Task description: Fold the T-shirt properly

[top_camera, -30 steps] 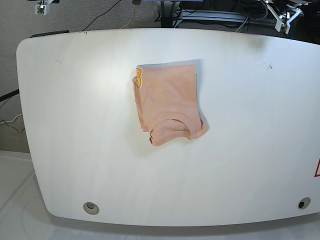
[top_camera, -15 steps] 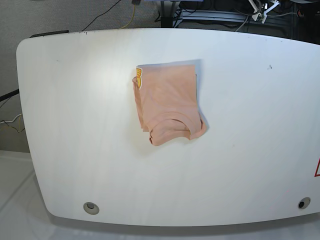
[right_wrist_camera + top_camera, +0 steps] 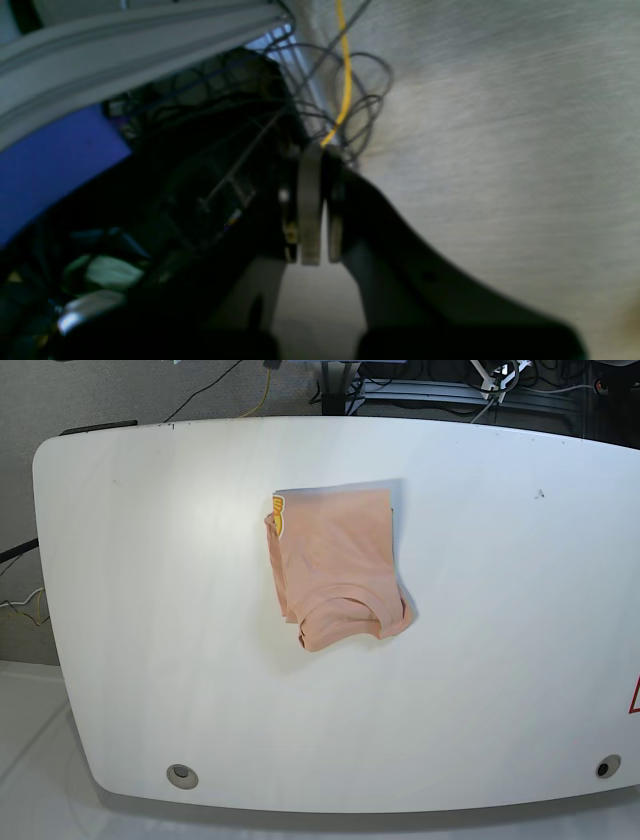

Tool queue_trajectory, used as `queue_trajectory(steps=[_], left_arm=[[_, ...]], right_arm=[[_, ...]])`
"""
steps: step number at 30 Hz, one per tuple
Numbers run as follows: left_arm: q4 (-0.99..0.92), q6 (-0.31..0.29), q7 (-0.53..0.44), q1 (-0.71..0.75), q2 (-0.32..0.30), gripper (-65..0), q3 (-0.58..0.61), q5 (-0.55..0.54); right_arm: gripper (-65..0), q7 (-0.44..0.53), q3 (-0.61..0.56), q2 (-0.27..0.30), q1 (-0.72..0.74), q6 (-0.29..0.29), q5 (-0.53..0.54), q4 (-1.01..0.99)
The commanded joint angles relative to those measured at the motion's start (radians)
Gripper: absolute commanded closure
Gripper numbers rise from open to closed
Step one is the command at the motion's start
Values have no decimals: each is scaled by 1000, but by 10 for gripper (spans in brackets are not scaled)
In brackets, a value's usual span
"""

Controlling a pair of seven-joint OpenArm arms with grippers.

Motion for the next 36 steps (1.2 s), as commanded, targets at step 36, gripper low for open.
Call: queue_trajectory(steps=[36], left_arm=[[-627,311,-320,-321,79,-6,371,-1]], right_arm=[[-1,170,-476,-39,296,-317,3,-457]])
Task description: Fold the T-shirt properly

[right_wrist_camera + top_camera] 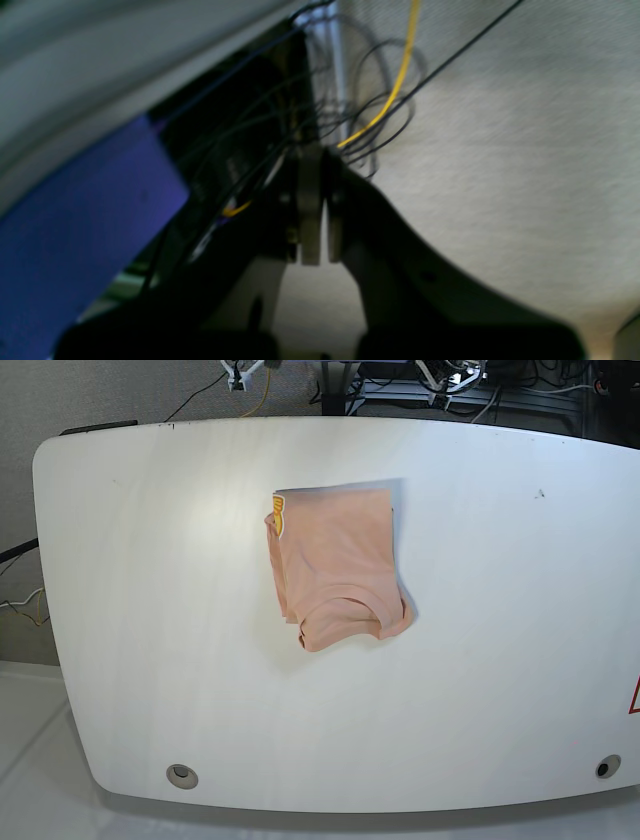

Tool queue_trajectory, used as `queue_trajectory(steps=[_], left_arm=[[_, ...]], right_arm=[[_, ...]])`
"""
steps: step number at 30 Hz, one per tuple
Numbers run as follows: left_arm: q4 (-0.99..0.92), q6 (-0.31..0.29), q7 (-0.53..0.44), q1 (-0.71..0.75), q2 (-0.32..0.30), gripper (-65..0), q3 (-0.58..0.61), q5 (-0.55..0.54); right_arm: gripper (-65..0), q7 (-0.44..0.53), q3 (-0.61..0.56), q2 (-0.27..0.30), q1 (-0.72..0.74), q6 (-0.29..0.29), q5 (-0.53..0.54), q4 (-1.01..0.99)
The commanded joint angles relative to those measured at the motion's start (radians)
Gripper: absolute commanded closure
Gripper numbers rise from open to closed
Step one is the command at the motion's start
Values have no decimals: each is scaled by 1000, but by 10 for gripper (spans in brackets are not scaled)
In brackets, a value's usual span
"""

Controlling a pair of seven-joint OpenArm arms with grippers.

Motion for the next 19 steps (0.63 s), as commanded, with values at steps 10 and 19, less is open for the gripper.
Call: queue_trajectory(steps=[10,19], left_arm=[[-1,-2,-4,-9,-5,-6,3,0],[2,-2,26,-13,-5,-6,30,0]], right_arm=[[-1,1,-15,-22,-9,-13,-3,-2],[-1,1,-10,-24,-9,-18,2,1]])
